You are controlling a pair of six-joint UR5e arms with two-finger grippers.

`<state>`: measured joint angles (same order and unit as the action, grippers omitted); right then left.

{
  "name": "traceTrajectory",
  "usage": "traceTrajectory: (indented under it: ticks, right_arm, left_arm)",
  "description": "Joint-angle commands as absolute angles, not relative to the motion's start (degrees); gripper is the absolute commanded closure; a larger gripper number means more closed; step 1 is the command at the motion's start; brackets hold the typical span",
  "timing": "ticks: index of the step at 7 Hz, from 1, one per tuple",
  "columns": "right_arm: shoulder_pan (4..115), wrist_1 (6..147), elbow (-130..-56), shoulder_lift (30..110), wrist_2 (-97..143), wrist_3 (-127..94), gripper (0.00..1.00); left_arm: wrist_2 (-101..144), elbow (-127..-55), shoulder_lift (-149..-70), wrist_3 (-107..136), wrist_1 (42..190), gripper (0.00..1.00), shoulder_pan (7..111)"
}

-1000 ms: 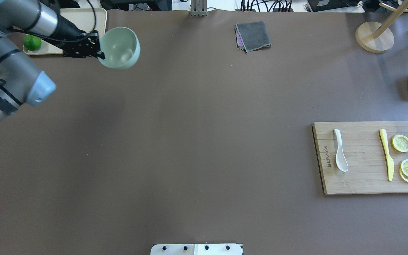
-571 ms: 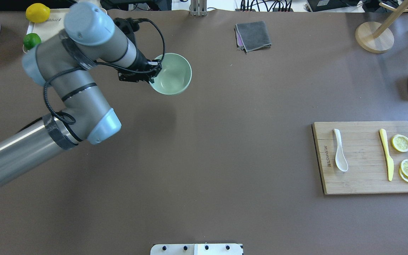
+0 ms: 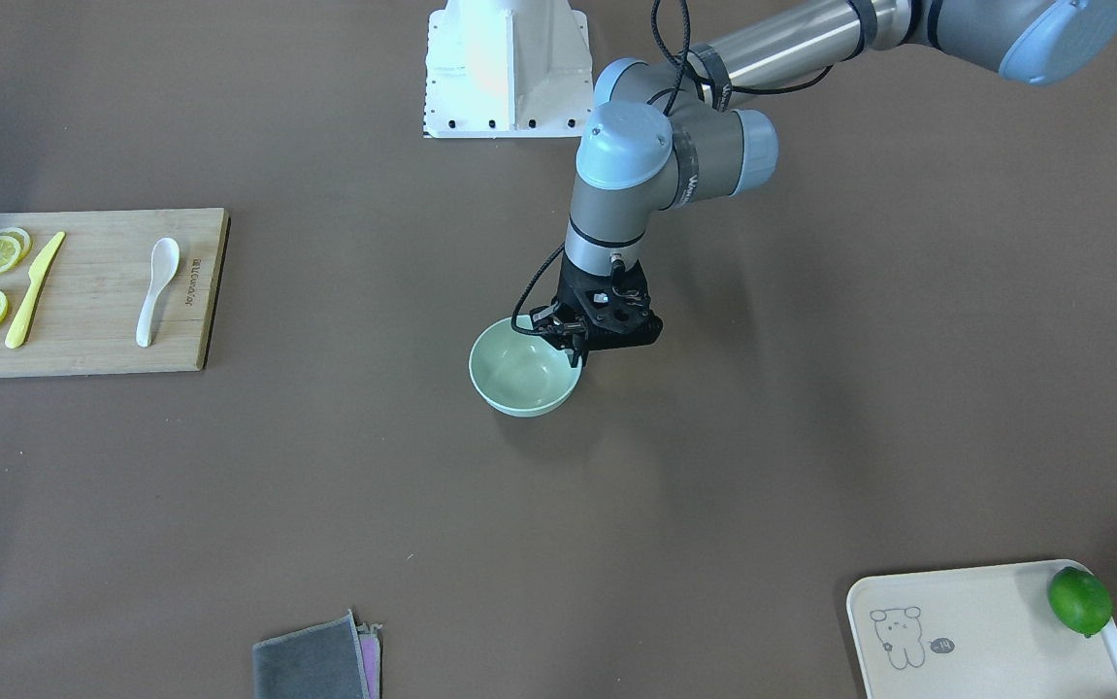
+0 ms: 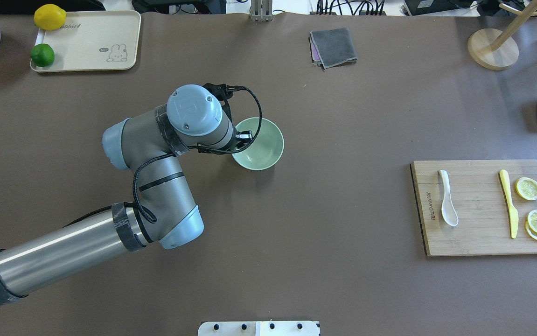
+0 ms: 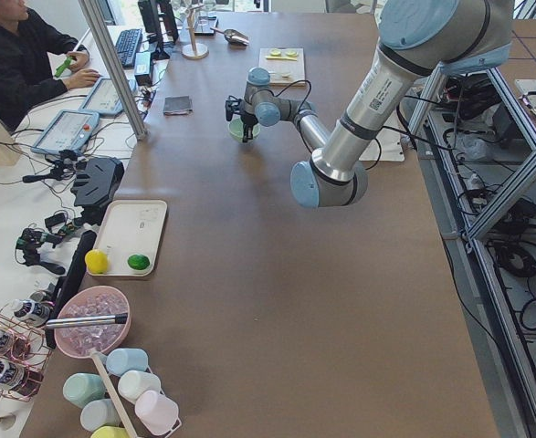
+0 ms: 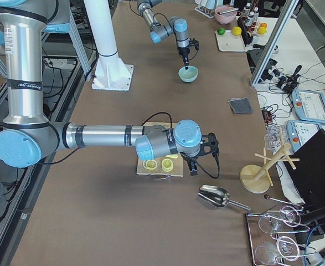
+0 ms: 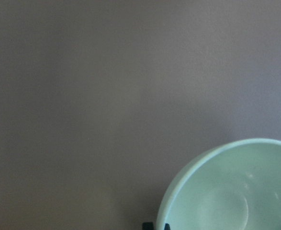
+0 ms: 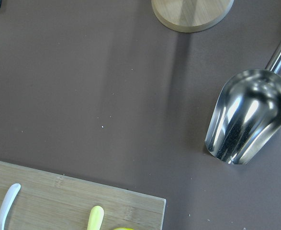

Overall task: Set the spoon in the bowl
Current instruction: 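Carry the pale green bowl toward the table centre and set it down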

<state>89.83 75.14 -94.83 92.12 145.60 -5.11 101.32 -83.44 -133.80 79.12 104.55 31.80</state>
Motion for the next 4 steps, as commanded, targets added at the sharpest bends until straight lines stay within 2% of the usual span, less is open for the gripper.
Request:
traceTrajectory:
  ticks: [1, 3, 4]
  right_arm:
    - [89.82, 75.06, -95.54, 91.93, 145.63, -8.44, 0.0]
    - [88.6, 75.15, -95.54, 91.06, 145.72, -9.83, 0.0]
    - [86.77, 75.06, -95.54, 89.58, 145.64, -13.32, 0.0]
  left_arm:
    - [101.16, -83.15, -133.86, 79.55, 105.29, 0.01, 31.46]
    - [101.25, -84.71, -133.59, 75.25, 106.79, 0.02, 32.68]
    - [101.77, -87.68, -131.59, 70.88, 107.22, 0.02, 36.78]
